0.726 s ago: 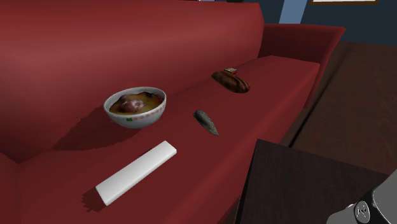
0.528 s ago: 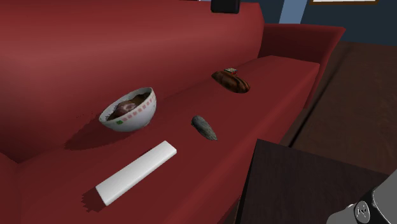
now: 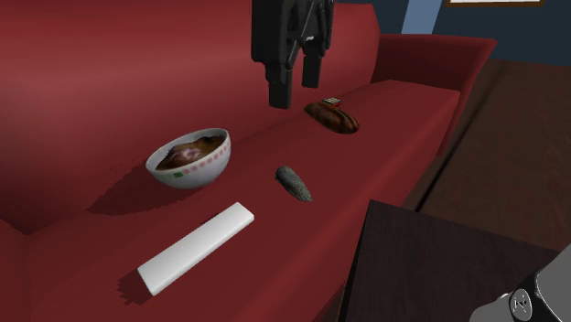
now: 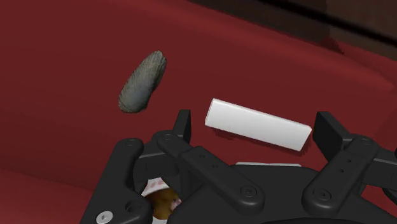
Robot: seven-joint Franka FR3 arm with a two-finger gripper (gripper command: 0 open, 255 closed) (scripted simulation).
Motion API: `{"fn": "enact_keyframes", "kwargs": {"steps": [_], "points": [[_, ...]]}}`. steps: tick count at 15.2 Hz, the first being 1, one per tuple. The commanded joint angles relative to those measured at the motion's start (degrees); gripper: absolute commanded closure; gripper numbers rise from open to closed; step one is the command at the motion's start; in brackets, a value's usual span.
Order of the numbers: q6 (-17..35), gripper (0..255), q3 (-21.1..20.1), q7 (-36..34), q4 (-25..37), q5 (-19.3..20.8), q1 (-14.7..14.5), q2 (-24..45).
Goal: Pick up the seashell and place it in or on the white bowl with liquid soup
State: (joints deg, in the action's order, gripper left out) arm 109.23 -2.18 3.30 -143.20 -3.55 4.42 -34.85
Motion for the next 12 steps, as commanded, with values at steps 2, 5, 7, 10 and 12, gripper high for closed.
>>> {"fn": "enact_keyframes", "kwargs": {"steps": [2,5,7,10,12], "points": [[5.6,0,0.8,-1.7,-1.4,0.5,2.0,4.1],[11.1,0,1.7,-3.3,-2.6,0.9,3.9,8.4],[14.7,0,2.3,-4.4,-3.1,1.1,5.1,11.5],[20.1,0,3.4,-5.9,-3.4,1.4,6.8,16.5],[23.6,0,4.2,-6.9,-3.4,1.5,7.9,20.0]]}}
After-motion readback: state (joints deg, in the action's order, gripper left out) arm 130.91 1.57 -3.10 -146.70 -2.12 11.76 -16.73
